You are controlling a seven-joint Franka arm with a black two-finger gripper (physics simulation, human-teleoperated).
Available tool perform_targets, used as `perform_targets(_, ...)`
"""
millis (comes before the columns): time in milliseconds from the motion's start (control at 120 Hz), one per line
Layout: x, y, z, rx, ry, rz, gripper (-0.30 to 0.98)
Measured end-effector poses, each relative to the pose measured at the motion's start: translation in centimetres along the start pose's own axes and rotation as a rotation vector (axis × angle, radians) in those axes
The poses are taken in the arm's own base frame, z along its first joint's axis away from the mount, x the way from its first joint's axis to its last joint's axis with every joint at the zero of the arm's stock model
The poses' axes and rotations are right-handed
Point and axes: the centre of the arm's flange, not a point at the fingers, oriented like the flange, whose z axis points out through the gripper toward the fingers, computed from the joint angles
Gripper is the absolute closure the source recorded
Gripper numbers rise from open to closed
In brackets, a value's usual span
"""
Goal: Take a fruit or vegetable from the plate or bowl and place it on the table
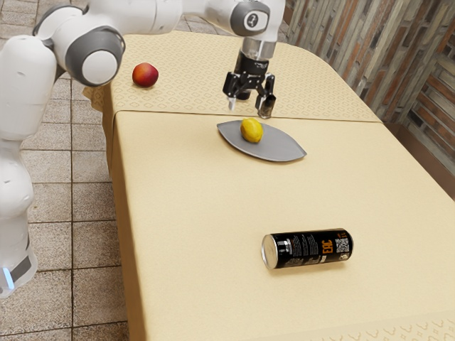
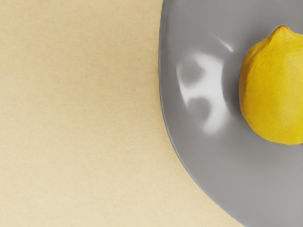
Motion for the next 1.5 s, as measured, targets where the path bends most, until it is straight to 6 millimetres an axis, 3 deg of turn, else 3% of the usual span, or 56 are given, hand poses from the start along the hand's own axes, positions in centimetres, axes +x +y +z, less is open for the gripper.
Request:
perform_targets(383, 1.2, 3.6, 1.5, -0.045, 0.067, 0.153, 0.0)
perform_targets(642, 3.3, 5.4, 3.2, -0.054, 0.051, 0.198, 0.0)
perform_targets(1500, 5.9, 8.3, 7.6, -0.089, 0.023, 0.295, 0.0)
